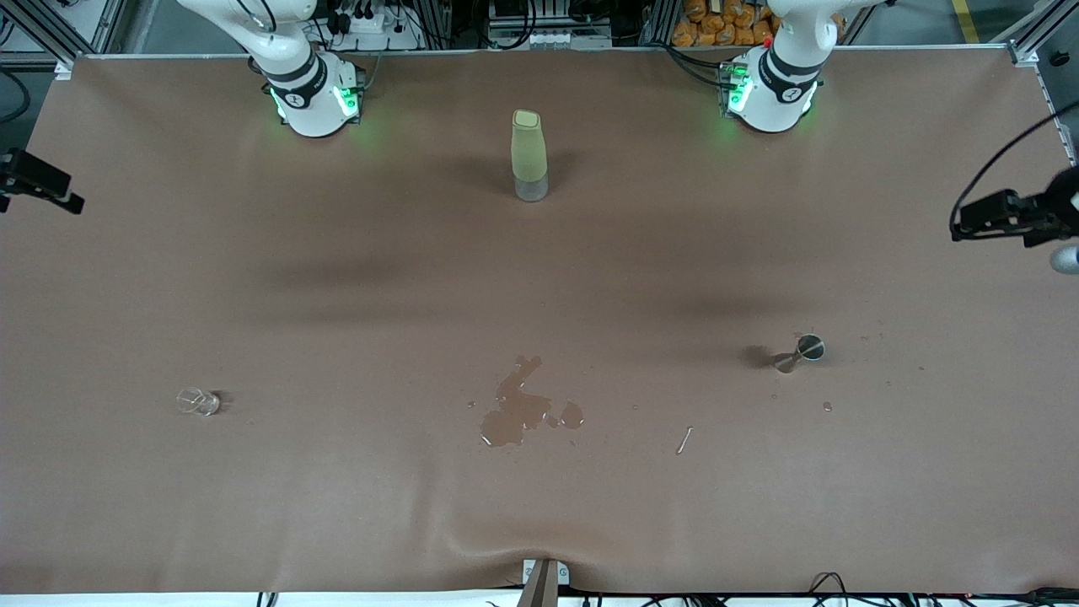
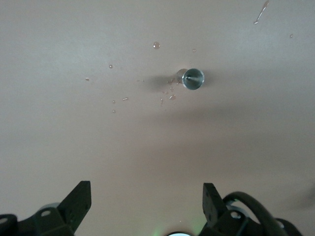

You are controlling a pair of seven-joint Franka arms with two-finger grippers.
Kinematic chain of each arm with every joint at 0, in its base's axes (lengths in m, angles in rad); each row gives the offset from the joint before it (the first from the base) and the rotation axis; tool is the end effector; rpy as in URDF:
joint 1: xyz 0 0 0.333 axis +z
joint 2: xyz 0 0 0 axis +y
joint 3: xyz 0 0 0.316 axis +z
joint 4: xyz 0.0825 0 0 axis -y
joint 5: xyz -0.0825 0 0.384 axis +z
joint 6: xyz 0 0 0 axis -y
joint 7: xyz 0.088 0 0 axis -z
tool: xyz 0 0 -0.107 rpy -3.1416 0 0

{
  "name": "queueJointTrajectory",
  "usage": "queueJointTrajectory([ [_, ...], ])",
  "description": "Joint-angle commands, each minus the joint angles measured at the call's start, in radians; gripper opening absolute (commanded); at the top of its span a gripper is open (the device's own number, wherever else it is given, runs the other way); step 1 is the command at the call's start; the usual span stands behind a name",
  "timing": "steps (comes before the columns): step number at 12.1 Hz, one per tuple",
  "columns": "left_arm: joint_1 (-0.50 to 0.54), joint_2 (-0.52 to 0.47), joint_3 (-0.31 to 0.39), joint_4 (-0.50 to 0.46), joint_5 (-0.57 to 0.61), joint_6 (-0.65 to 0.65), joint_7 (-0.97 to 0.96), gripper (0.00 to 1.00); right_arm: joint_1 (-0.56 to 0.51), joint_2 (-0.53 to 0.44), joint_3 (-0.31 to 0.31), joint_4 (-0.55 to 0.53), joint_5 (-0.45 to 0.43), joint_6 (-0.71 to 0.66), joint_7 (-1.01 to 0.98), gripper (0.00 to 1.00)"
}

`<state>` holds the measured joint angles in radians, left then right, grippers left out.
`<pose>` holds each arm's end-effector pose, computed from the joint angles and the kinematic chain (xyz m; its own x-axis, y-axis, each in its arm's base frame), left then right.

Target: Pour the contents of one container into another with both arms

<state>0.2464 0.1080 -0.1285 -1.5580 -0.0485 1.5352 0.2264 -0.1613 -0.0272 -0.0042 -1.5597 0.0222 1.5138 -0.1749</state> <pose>0.5755 0.0665 0.5670 0.9874 -0.1114 -0.1122 -0.1016 -0.9908 0.0895 0.5334 -0.0866 0.6397 0.9998 0.0106 -0.0145 0.0103 -0.9996 -0.0252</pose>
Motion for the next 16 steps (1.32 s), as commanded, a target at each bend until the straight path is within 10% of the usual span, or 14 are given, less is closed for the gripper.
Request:
queueJointTrajectory([
  [1,0.071,0.024,-0.008,-0.112,-0.103,0.142,0.229,1.0,-0.064,0.032,0.015,0.0,-0.008,0.026,-0.159,1.0],
  [5,0.19,0.119,-0.008,-0.249,-0.319,0.307,0.596,1.0,-0.173,0.128,0.015,0.0,0.045,0.109,-0.403,1.0],
  [12,0.332,0.493,-0.008,-0.191,-0.7,0.295,1.438,1.0,-0.308,0.28,0.015,-0.02,0.237,0.246,-0.855,1.0],
  [16,0.341,0.613,-0.01,-0.185,-0.841,0.276,1.847,0.78,-0.348,0.302,0.015,-0.193,0.393,0.484,-1.139,1.0],
])
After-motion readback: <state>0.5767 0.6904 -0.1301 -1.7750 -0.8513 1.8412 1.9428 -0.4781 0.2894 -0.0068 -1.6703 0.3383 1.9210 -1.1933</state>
